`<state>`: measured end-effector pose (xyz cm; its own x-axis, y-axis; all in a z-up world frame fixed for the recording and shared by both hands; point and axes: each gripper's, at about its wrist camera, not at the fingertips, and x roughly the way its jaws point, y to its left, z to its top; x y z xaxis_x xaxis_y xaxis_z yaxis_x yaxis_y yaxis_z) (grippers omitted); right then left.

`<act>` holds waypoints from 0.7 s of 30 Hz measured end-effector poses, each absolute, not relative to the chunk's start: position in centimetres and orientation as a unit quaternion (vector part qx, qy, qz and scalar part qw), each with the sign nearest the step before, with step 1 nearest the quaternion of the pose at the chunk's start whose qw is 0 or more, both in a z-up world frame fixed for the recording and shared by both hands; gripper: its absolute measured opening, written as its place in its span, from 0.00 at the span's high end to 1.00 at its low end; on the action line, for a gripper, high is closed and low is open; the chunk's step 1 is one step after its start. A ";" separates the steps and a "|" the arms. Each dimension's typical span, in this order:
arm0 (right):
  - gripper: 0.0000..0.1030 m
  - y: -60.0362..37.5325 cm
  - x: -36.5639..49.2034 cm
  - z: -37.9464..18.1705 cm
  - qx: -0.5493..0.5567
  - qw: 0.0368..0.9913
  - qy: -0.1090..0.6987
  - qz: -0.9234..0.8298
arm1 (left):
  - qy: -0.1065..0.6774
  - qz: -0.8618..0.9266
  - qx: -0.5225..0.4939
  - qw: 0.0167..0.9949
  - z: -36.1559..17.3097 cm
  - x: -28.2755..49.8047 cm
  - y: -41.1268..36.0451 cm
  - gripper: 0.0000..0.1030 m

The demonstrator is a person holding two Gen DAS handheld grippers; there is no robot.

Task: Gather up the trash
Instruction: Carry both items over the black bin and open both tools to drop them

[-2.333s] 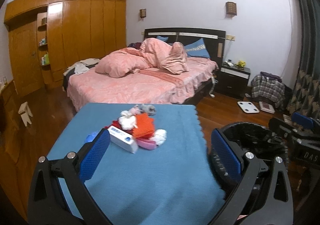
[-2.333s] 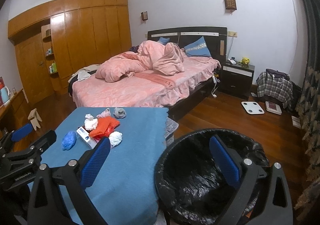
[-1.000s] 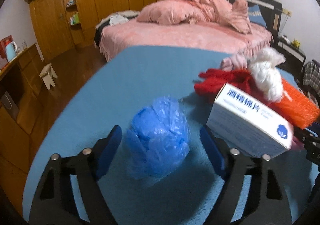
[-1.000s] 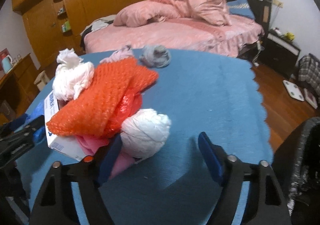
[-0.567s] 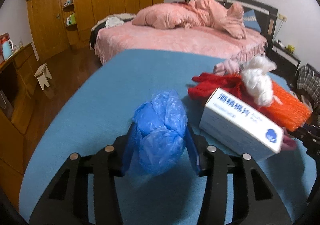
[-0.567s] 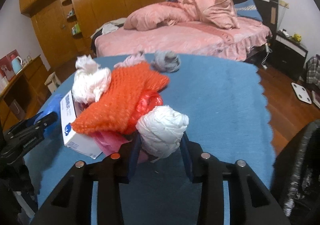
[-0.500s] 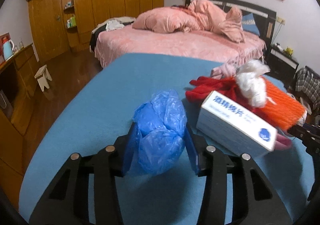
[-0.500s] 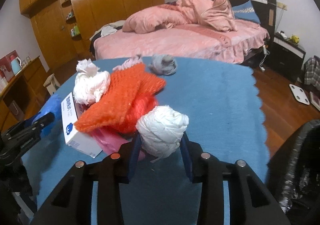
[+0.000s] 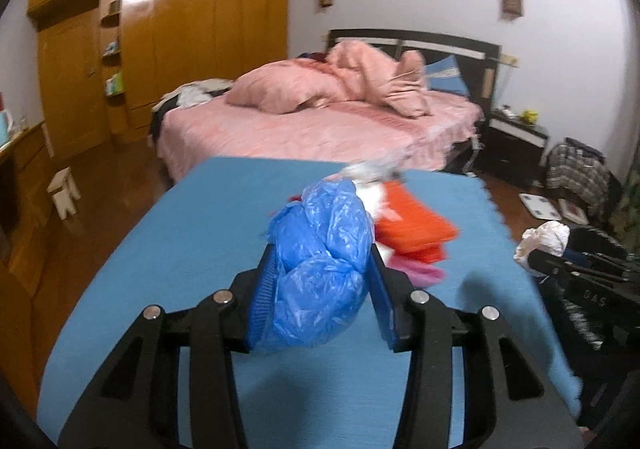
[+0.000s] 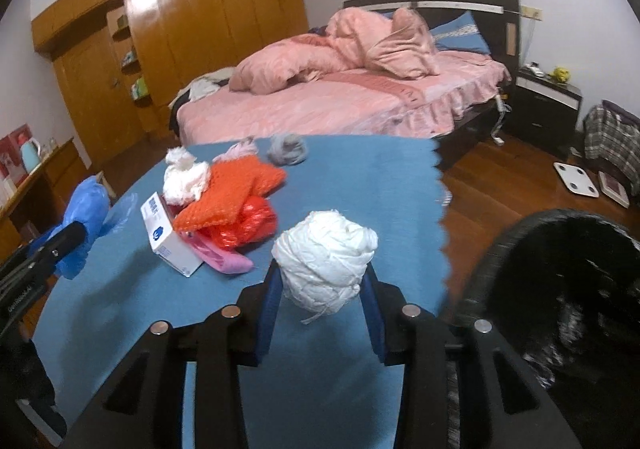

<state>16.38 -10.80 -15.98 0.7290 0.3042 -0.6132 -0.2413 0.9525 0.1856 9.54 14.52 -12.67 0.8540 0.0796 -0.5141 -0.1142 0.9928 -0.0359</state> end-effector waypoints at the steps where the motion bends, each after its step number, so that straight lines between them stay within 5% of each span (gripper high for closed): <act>1: 0.63 -11.7 15.9 -15.7 0.050 0.930 0.335 0.140 | 0.264 0.037 -0.034 0.963 -12.2 9.6 13.5 0.58; 21: 0.61 -30.9 10.1 -14.8 0.090 0.942 0.318 -0.052 | 0.277 -0.235 -0.013 0.932 -11.9 13.8 -10.0 0.58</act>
<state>10.12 -30.94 -14.85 0.7920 -0.0407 -0.6092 0.1555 0.9783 0.1368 13.80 -10.01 -11.93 0.7358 -0.4452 -0.5103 0.4310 0.8891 -0.1540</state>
